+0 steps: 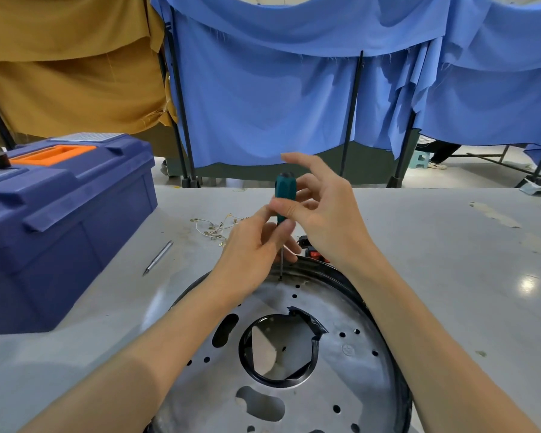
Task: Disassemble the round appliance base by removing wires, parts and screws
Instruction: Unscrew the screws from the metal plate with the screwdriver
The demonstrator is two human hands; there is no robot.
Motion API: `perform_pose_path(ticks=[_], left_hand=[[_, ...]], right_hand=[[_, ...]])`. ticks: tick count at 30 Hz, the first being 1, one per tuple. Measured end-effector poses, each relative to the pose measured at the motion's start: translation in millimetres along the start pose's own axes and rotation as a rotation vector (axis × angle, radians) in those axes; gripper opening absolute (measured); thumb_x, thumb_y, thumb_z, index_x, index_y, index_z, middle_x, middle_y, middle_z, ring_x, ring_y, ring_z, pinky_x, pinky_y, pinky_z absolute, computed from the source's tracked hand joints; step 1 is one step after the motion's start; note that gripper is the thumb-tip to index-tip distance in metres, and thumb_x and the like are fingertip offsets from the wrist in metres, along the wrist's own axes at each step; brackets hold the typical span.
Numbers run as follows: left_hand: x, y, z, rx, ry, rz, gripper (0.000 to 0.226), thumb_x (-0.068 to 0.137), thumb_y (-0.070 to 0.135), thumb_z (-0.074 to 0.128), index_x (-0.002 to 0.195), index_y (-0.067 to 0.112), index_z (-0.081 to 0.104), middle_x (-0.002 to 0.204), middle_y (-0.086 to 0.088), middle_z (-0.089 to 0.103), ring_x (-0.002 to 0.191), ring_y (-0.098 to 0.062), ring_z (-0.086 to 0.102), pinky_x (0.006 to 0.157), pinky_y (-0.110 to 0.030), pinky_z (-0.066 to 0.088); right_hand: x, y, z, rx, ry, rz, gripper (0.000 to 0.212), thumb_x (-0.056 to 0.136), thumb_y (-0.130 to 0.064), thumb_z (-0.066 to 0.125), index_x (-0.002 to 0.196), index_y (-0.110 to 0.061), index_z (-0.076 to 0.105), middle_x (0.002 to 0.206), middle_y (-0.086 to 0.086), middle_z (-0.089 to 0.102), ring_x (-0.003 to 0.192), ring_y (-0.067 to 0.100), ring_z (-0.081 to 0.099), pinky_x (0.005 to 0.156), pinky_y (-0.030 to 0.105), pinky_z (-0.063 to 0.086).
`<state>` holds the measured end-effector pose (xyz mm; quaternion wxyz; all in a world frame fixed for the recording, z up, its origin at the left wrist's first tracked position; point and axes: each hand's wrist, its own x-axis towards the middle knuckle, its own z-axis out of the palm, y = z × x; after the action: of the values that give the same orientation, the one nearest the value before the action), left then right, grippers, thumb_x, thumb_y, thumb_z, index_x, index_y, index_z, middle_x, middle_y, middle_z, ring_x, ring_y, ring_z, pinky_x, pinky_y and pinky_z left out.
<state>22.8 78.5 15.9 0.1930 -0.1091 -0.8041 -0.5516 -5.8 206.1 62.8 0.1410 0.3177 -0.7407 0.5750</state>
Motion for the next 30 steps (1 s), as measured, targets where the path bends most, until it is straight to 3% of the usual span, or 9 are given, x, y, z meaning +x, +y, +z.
perform_pose_path(ticks=[3, 5, 9, 12, 16, 19, 22, 27, 30], left_hand=[[1, -2, -2, -0.012, 0.013, -0.029, 0.017, 0.103, 0.019, 0.043, 0.101, 0.018, 0.060, 0.075, -0.003, 0.073, 0.071, -0.022, 0.072, 0.076, -0.045, 0.058], [1, -2, -3, -0.026, 0.024, -0.042, 0.008, 0.099, 0.020, 0.053, 0.096, 0.016, 0.059, 0.074, -0.004, 0.073, 0.072, -0.023, 0.072, 0.077, -0.046, 0.058], [0, 1, -3, -0.041, 0.019, -0.048, 0.039, 0.080, 0.036, 0.072, 0.103, 0.009, 0.057, 0.077, -0.008, 0.073, 0.073, -0.027, 0.072, 0.081, -0.052, 0.057], [1, 0, -2, -0.030, -0.017, -0.038, 0.020, 0.097, 0.027, 0.055, 0.108, 0.011, 0.061, 0.081, -0.005, 0.074, 0.074, -0.023, 0.073, 0.083, -0.050, 0.056], [2, -3, -2, -0.066, -0.006, -0.055, 0.012, 0.096, 0.025, 0.056, 0.098, 0.015, 0.063, 0.076, -0.003, 0.074, 0.071, -0.022, 0.073, 0.077, -0.046, 0.058], [2, -4, -3, -0.058, 0.024, -0.035, 0.035, 0.078, 0.043, 0.074, 0.093, 0.013, 0.061, 0.070, -0.006, 0.073, 0.067, -0.025, 0.072, 0.072, -0.046, 0.058], [1, -4, -4, -0.047, 0.021, -0.017, 0.049, 0.068, 0.054, 0.079, 0.091, 0.016, 0.060, 0.067, -0.006, 0.071, 0.063, -0.026, 0.072, 0.072, -0.051, 0.059], [2, -3, -1, -0.049, -0.068, 0.006, 0.021, 0.089, 0.049, 0.055, 0.093, 0.029, 0.061, 0.077, -0.003, 0.073, 0.069, -0.022, 0.073, 0.075, -0.042, 0.059], [2, -1, -1, -0.081, -0.061, -0.014, 0.024, 0.100, 0.036, 0.040, 0.091, 0.027, 0.060, 0.078, -0.002, 0.073, 0.071, -0.020, 0.073, 0.067, -0.027, 0.057]], right_hand=[[1, 0, -1, 0.057, -0.007, 0.012, 0.037, 0.087, 0.001, 0.064, 0.118, -0.016, 0.056, 0.097, 0.003, 0.071, 0.087, 0.016, 0.067, 0.085, 0.030, 0.055], [0, 0, 0, 0.032, -0.018, 0.002, 0.030, 0.089, -0.004, 0.063, 0.116, -0.017, 0.060, 0.106, 0.001, 0.066, 0.096, 0.013, 0.064, 0.082, 0.020, 0.054], [0, -1, -2, -0.054, -0.005, -0.016, 0.036, 0.084, -0.020, 0.073, 0.119, -0.025, 0.064, 0.104, -0.004, 0.060, 0.089, 0.006, 0.058, 0.074, 0.013, 0.050], [1, -5, -6, -0.018, -0.026, -0.008, 0.043, 0.085, -0.004, 0.069, 0.123, -0.020, 0.060, 0.098, 0.002, 0.068, 0.080, 0.008, 0.062, 0.070, 0.011, 0.050], [2, -9, -9, 0.029, -0.100, 0.015, 0.030, 0.088, 0.001, 0.062, 0.113, -0.015, 0.064, 0.101, 0.006, 0.071, 0.092, 0.021, 0.067, 0.081, 0.027, 0.057], [1, -13, -10, -0.083, -0.132, -0.032, 0.026, 0.083, -0.018, 0.074, 0.107, -0.022, 0.068, 0.099, -0.004, 0.067, 0.089, 0.005, 0.060, 0.082, 0.012, 0.048], [2, -17, -12, -0.148, -0.121, -0.045, 0.031, 0.078, -0.020, 0.078, 0.107, -0.026, 0.071, 0.093, -0.003, 0.067, 0.077, 0.003, 0.058, 0.074, 0.012, 0.048], [4, -18, -19, -0.104, -0.123, 0.015, 0.042, 0.080, 0.009, 0.067, 0.114, -0.015, 0.066, 0.100, 0.005, 0.071, 0.090, 0.017, 0.068, 0.074, 0.016, 0.055], [3, -18, -13, -0.110, -0.129, 0.017, 0.034, 0.086, 0.002, 0.063, 0.114, -0.018, 0.066, 0.105, 0.002, 0.069, 0.092, 0.017, 0.067, 0.076, 0.019, 0.056]])
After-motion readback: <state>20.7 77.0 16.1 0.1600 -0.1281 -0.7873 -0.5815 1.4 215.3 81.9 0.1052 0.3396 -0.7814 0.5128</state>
